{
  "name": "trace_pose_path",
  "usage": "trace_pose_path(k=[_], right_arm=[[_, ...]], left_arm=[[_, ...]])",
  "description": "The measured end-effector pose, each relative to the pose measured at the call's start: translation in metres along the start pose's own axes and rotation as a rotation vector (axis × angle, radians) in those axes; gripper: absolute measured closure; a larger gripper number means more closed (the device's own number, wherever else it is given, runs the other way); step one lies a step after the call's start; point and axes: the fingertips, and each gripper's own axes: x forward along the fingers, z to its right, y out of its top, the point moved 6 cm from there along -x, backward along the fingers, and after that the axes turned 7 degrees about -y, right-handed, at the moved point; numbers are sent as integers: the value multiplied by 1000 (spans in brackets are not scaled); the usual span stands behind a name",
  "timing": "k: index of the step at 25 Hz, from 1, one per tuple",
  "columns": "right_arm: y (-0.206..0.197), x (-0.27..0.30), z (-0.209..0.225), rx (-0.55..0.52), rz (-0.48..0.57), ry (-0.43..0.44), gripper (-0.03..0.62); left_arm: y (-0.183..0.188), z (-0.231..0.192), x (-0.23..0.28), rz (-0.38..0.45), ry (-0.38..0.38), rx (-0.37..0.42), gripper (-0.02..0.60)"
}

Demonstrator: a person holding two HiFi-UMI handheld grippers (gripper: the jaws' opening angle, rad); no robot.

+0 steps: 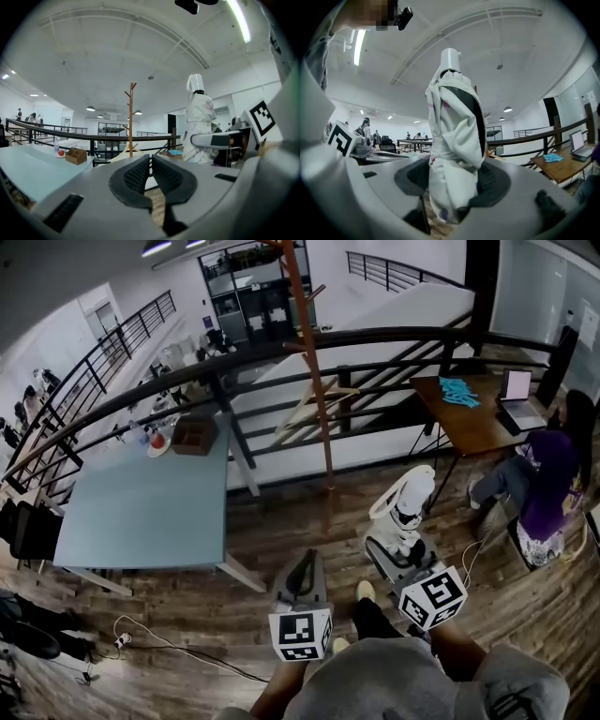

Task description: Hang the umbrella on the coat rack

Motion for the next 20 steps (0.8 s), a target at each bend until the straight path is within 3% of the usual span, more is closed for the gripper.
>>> trace_pose_path(k=[10, 20], right_arm=[[11, 40, 21, -25, 13, 20, 356], [20, 102, 70, -23, 14, 35, 356]], left_arm=[[13, -20, 37, 15, 22, 9, 554], [28, -41, 116, 2, 23, 17, 555]])
